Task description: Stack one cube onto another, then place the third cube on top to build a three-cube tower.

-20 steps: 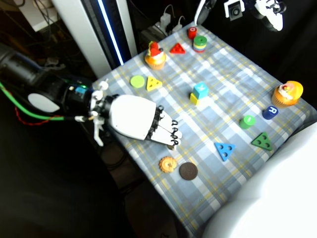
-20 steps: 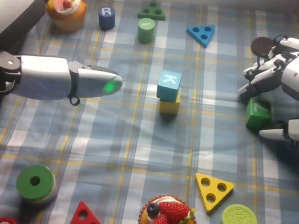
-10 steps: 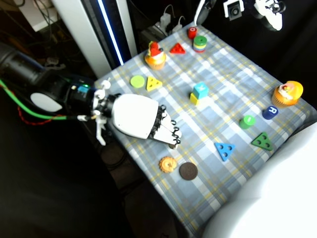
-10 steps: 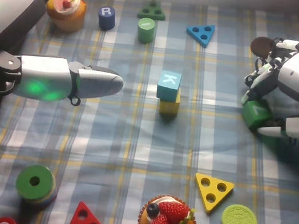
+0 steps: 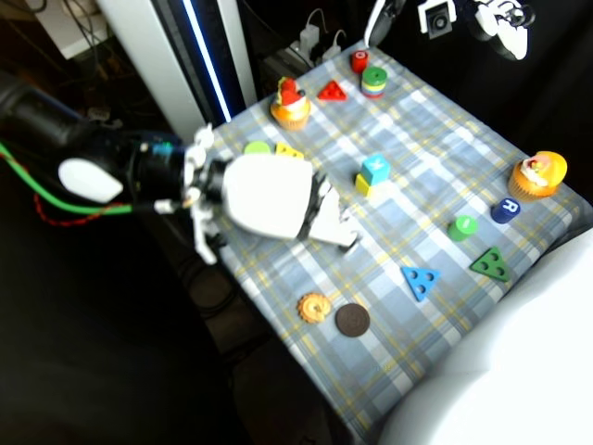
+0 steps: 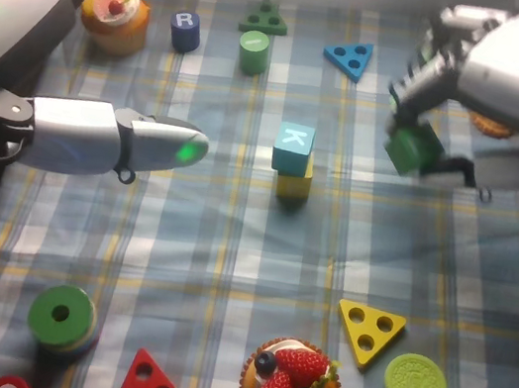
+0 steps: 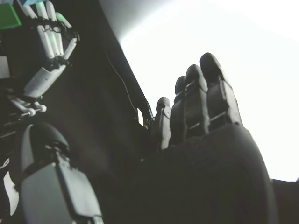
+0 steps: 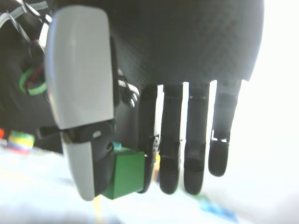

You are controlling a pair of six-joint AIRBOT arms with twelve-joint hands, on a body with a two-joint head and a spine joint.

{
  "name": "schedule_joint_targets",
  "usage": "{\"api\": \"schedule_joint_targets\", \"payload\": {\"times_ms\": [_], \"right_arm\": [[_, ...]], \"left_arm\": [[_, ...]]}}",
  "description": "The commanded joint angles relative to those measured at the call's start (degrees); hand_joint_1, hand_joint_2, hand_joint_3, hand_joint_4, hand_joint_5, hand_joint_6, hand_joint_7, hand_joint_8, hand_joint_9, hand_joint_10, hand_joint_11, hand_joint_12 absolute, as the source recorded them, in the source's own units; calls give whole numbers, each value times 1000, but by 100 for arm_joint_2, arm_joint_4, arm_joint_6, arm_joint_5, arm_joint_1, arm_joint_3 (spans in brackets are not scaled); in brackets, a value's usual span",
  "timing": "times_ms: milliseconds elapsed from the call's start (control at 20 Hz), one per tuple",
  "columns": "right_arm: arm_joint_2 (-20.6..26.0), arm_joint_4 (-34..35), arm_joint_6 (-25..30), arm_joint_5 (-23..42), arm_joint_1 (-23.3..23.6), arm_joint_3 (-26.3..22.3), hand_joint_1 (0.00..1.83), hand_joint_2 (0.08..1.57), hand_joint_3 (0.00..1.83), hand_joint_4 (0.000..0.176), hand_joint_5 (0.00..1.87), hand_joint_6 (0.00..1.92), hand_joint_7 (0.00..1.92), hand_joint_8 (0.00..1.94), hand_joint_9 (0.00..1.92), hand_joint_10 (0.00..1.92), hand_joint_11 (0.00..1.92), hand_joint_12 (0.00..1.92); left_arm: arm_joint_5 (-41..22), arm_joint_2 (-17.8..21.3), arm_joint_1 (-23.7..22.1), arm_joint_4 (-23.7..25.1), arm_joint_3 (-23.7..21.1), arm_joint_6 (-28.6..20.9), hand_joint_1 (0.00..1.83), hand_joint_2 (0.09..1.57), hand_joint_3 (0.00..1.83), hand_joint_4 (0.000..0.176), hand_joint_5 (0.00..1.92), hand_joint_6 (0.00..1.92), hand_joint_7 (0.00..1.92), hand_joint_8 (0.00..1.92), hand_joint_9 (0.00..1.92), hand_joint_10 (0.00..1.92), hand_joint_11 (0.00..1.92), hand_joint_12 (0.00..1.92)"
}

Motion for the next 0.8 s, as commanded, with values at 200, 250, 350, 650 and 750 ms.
{"api": "schedule_joint_targets", "payload": {"times_ms": [200,250,350,650,750], "right_arm": [[-405,-1244,1177,801,905,402,1154,1109,3,0,981,970,785,0,636,0,64,1029],[-455,-1301,1211,802,947,434,1154,1109,3,0,981,970,785,0,636,0,64,1029],[-646,-1508,1372,814,1041,566,1168,1086,0,0,1038,880,735,3,535,3,2,956],[-990,-1687,1483,835,1071,796,1162,1068,0,0,1072,828,803,1,594,2,0,1101],[-1045,-1687,1484,832,1069,834,1134,1075,2,0,1057,860,774,4,576,7,0,1046]], "left_arm": [[-166,43,-62,51,233,-33,658,791,0,176,72,2,150,4,155,1,0,424],[-143,46,-67,44,250,-33,658,791,0,176,72,2,150,4,155,1,0,424],[-79,50,-99,9,319,-32,678,781,0,176,75,3,124,0,148,0,0,426],[22,44,-220,-42,458,-30,714,844,10,176,88,0,71,0,95,3,0,263],[15,34,-239,-42,473,-30,744,846,4,176,107,3,73,1,98,2,0,295]]}}
